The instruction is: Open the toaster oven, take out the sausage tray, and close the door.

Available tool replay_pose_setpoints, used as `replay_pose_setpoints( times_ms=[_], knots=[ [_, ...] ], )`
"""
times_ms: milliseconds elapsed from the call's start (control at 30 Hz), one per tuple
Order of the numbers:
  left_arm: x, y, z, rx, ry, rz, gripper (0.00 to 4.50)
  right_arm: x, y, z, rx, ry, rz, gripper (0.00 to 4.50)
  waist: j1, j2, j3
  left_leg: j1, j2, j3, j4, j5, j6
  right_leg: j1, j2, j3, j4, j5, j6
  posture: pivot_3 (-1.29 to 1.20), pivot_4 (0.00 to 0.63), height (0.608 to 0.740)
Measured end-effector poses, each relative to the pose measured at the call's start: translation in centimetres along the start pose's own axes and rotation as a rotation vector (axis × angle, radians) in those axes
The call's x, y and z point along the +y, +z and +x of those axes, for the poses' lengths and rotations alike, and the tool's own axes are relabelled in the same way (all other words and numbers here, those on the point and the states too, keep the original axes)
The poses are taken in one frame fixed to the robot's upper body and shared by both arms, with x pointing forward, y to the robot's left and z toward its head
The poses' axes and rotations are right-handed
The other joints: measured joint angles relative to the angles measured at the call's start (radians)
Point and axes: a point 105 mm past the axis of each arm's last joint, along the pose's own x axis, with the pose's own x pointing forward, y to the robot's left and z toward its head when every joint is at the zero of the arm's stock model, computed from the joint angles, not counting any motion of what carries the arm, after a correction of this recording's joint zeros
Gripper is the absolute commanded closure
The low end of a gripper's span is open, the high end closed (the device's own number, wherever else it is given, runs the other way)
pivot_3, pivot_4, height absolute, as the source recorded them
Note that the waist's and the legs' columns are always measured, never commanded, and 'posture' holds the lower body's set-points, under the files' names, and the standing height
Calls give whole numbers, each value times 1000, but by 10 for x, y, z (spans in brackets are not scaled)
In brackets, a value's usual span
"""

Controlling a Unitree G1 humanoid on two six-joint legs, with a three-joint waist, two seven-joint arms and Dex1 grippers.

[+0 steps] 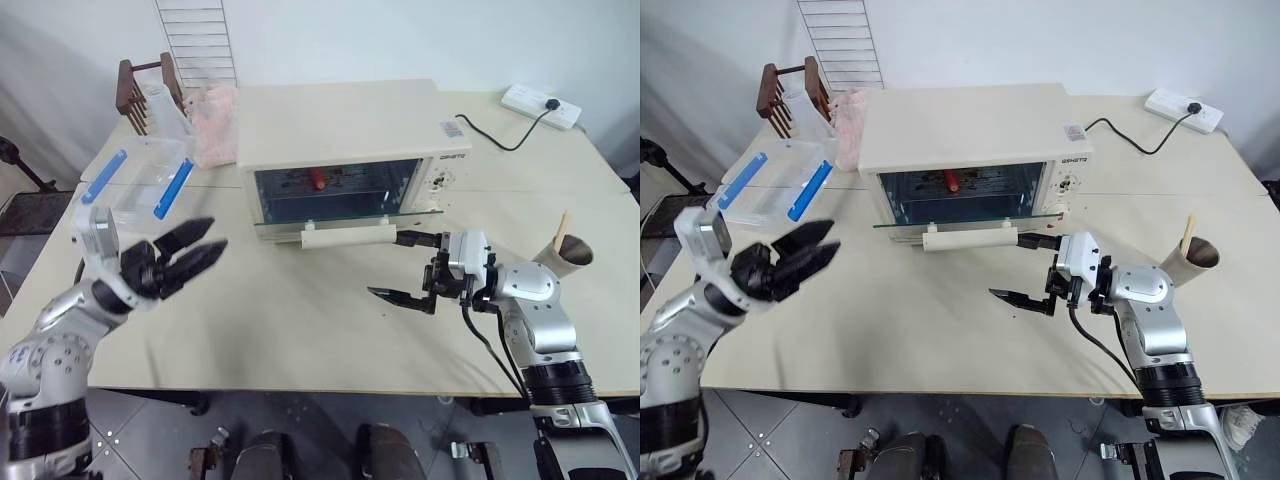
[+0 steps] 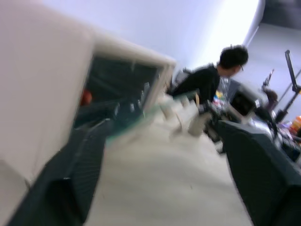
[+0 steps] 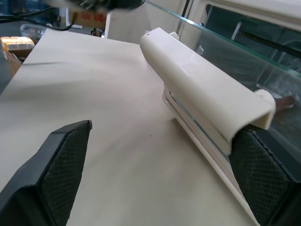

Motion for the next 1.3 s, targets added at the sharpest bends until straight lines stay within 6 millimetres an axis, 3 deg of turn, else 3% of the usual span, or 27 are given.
replay_pose_setpoints(
  times_ms=[267,300,467,700,833,967,1033,1133,1233,1300],
  knots=[
    [17,-14,44,-26,-58,7,4344,1,-3,0,11,-2,-24,0,-1,-1,1,0,-5,0,1,0,0,0,0,0,0,0,0,0,150,740],
    [18,-18,49,-21,-68,4,4487,0,-3,-1,11,-8,-34,0,-1,-1,1,0,-5,0,1,0,0,0,1,0,0,0,0,0,150,740],
    [25,-39,56,32,-81,-17,4487,-1,-3,-3,16,-40,-61,0,1,-1,1,0,-5,0,1,0,0,0,1,0,0,0,0,0,150,740],
    [15,-58,62,121,-169,-24,4487,9,-18,-31,103,-128,-21,0,11,-2,1,-1,-6,0,2,0,0,0,1,0,0,1,1,0,150,740],
    [8,-73,63,183,-220,-33,4487,21,-22,-72,219,-231,-12,0,29,-2,1,-1,-6,-1,2,0,0,1,1,0,-1,1,1,0,150,740],
    [7,-101,52,291,-226,-21,4487,41,-32,-127,440,-342,59,0,36,-2,1,-1,-6,1,2,0,1,1,0,0,-4,1,1,0,150,740],
    [8,-116,45,347,-211,-20,4487,40,-33,-144,518,-386,52,0,26,-2,1,0,-6,2,2,0,2,1,1,2,-4,1,1,0,150,740],
    [7,-125,44,376,-213,14,4487,29,-29,-143,544,-429,-9,0,15,-2,1,1,-5,3,3,1,2,1,1,3,-3,1,1,0,150,740],
    [5,-130,42,391,-218,60,4487,2,-14,-133,529,-489,-130,0,9,-2,1,1,-1,3,4,1,2,1,1,3,-2,1,1,0,150,740],
    [5,-133,39,385,-209,71,4109,-20,-1,-116,501,-533,-217,0,3,-2,1,1,0,3,4,1,2,0,0,3,0,1,1,0,150,740]
  ],
)
